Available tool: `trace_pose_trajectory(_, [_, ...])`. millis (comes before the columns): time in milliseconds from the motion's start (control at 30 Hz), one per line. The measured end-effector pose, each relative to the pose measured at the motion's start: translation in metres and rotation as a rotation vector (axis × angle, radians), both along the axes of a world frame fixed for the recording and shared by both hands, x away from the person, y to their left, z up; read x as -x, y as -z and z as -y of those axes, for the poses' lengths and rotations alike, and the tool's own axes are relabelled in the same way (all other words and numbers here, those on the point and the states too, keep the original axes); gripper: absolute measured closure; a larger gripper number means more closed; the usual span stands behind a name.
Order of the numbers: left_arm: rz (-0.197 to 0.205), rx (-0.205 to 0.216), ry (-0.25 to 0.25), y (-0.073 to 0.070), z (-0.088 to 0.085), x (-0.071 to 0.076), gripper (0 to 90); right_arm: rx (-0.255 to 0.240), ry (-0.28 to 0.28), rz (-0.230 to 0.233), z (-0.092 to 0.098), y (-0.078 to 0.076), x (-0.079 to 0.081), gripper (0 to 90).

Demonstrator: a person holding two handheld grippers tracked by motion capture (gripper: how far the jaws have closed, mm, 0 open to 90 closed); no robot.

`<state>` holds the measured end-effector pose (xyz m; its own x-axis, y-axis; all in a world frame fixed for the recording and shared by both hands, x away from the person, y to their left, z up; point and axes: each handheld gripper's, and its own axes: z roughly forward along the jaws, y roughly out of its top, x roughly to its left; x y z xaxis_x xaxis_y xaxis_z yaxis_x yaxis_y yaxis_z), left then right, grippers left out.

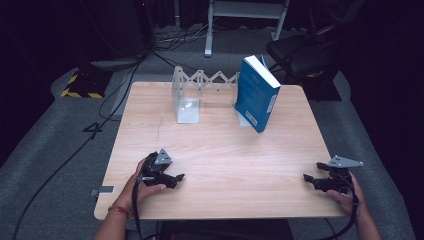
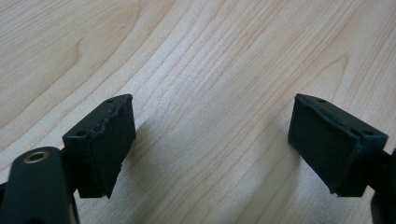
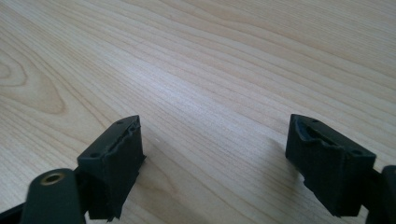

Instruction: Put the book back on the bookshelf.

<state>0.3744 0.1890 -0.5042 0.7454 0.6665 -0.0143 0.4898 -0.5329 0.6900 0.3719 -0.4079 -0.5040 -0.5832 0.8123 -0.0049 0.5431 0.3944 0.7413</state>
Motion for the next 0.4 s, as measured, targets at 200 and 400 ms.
trace_pose_trajectory(200, [-0.001,0.001,0.0,0.0001,0.0,0.0,15.4,-0.001,0.003,0.001,0.0,0.0001,-0.0001,19.2])
trace_pose_trajectory(400, [-0.001,0.001,0.0,0.0,0.0,-0.0002,15.4,0.001,0.002,-0.001,0.0003,-0.0001,-0.0002,19.2])
